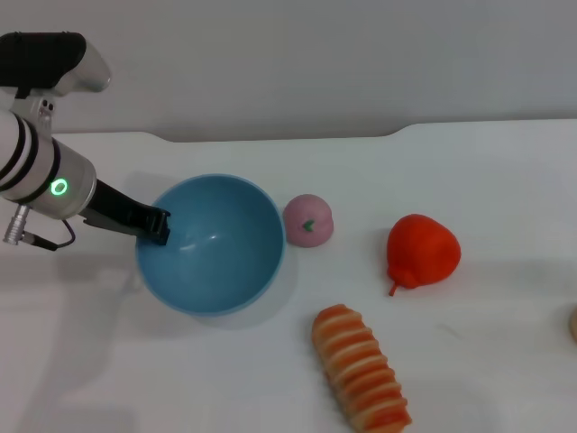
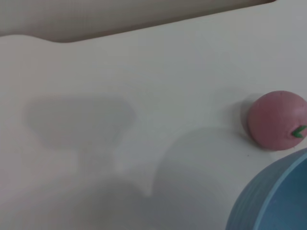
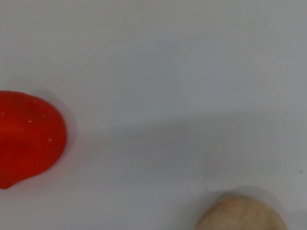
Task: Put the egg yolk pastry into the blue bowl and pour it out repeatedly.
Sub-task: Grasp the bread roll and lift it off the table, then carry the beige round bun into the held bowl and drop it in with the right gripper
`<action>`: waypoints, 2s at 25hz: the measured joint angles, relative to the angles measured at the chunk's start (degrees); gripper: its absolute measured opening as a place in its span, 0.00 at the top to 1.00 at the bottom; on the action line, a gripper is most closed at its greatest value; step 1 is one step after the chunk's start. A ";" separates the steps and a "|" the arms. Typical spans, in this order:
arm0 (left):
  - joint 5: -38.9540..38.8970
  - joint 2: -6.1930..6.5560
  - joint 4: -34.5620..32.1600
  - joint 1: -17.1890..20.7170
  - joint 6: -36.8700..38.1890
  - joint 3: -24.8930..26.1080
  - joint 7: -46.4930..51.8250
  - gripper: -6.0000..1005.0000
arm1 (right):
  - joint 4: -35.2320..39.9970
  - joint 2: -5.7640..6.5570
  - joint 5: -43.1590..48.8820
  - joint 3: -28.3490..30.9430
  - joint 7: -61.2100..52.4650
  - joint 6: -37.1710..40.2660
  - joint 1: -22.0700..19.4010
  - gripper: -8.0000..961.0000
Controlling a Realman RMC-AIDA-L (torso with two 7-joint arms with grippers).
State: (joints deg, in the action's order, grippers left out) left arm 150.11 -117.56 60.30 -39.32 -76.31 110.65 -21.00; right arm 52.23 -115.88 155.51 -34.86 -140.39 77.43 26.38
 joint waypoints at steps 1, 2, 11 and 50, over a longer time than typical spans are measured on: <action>0.00 0.01 0.00 -0.01 0.01 0.00 -0.01 0.99 | -0.77 0.11 0.01 -0.13 0.00 -0.36 0.30 0.55; 0.00 0.03 0.00 -0.01 0.01 0.00 -0.04 0.99 | -1.35 0.21 0.03 -0.21 -0.01 -0.60 0.48 0.55; 0.00 0.12 0.00 -0.09 0.11 0.11 -0.48 0.99 | -2.12 0.40 0.06 0.11 -0.14 -0.93 0.30 0.55; -0.52 -0.94 0.76 -10.74 -1.92 -20.70 8.69 0.99 | 7.71 -2.29 -38.02 -9.15 19.29 12.41 4.31 0.90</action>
State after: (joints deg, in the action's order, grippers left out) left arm 149.60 -118.49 61.06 -50.06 -78.22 89.95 -12.31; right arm 59.95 -118.17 117.49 -44.01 -121.10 89.84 30.68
